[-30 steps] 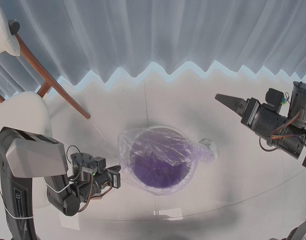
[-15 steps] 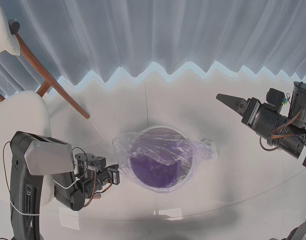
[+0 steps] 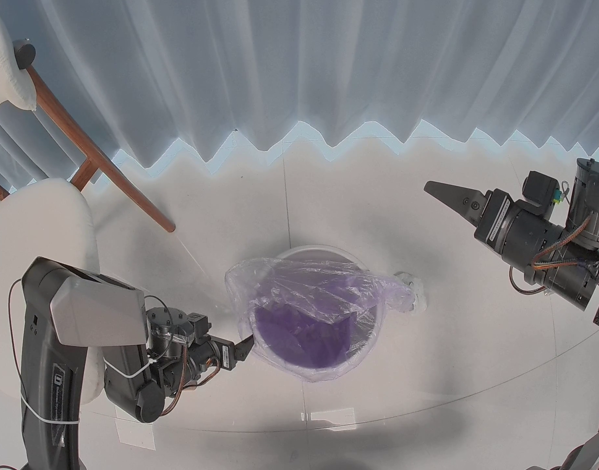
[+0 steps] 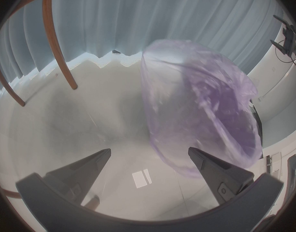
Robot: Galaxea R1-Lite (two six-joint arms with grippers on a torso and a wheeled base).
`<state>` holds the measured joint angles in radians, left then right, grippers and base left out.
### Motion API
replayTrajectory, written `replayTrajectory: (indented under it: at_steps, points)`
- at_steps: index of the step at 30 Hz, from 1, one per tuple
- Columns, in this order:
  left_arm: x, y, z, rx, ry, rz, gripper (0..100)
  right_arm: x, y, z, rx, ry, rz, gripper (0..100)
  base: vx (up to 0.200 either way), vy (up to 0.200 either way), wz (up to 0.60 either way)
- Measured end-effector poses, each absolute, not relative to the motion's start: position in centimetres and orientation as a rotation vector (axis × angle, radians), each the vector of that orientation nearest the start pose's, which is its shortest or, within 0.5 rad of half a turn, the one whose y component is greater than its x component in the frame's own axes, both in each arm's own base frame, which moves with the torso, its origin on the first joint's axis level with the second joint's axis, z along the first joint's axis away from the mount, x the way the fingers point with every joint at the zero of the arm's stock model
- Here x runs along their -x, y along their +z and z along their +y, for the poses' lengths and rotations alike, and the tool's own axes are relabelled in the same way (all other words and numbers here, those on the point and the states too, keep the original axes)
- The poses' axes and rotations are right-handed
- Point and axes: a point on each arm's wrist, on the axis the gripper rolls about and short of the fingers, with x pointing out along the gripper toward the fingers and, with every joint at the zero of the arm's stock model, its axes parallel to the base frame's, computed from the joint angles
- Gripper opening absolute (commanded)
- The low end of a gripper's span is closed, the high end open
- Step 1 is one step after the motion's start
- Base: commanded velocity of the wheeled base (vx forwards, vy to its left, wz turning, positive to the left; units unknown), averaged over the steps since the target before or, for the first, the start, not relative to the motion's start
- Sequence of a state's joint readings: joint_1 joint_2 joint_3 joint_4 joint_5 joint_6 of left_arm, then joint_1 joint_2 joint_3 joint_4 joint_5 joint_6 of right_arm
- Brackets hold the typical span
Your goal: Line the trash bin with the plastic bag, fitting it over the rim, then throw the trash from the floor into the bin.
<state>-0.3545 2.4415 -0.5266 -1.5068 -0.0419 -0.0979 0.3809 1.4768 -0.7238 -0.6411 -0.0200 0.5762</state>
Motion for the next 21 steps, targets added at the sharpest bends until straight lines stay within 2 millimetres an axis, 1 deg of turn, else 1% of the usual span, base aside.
replayTrajectory:
  at_steps: [4, 9, 12, 16, 21]
  points:
    - [-29.4, -3.4, -11.8, 0.021, -0.39, 0.473, 100, -23.5, 22.3, 9.3, -0.548, 0.318, 0.209, 100, 0.0, 0.0, 0.0]
    - [-27.0, -1.6, -11.5, 0.011, -0.405, 0.488, 100, -23.5, 22.3, 9.3, -0.547, 0.318, 0.21, 100, 0.0, 0.0, 0.0]
    - [-26.1, -0.5, -11.3, 0.009, -0.411, 0.48, 100, -23.5, 22.3, 9.3, -0.547, 0.317, 0.211, 100, 0.0, 0.0, 0.0]
    - [-24.8, 1.4, -11.3, 0.012, -0.439, 0.444, 100, -23.5, 22.2, 9.4, -0.547, 0.316, 0.214, 100, 0.0, 0.0, 0.0]
    - [-23.5, 4.4, -12.2, 0.026, -0.514, 0.349, 100, -23.7, 21.9, 9.4, -0.545, 0.316, 0.225, 100, 0.0, 0.0, 0.0]
